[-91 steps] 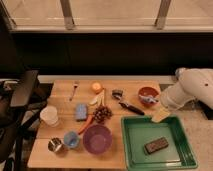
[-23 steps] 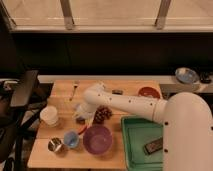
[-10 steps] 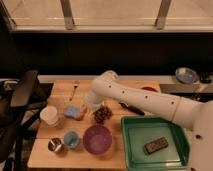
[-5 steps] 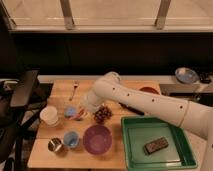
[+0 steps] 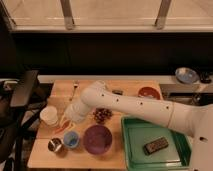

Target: Place pepper in plastic cup

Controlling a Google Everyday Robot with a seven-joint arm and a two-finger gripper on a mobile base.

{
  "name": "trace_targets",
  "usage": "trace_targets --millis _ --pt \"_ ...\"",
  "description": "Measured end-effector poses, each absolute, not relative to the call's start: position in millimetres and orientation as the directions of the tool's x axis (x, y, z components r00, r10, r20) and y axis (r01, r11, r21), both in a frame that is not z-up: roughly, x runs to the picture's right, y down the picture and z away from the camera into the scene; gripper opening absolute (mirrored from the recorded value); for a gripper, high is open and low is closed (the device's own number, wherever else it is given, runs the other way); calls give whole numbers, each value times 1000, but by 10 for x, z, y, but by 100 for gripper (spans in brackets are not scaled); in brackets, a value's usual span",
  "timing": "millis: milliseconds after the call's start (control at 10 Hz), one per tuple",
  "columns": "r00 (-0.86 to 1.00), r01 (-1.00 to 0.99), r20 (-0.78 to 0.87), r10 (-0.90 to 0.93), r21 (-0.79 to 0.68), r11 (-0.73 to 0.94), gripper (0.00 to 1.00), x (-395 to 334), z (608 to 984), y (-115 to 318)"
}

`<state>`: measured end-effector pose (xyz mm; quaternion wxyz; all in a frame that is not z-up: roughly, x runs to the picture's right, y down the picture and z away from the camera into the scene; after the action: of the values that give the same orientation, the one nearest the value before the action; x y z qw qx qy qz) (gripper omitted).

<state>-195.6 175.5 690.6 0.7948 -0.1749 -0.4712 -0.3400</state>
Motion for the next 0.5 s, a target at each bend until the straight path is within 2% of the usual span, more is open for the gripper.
trace_targets --millis 500 --pt "323 704 871 -371 41 709 0 -1954 6902 1762"
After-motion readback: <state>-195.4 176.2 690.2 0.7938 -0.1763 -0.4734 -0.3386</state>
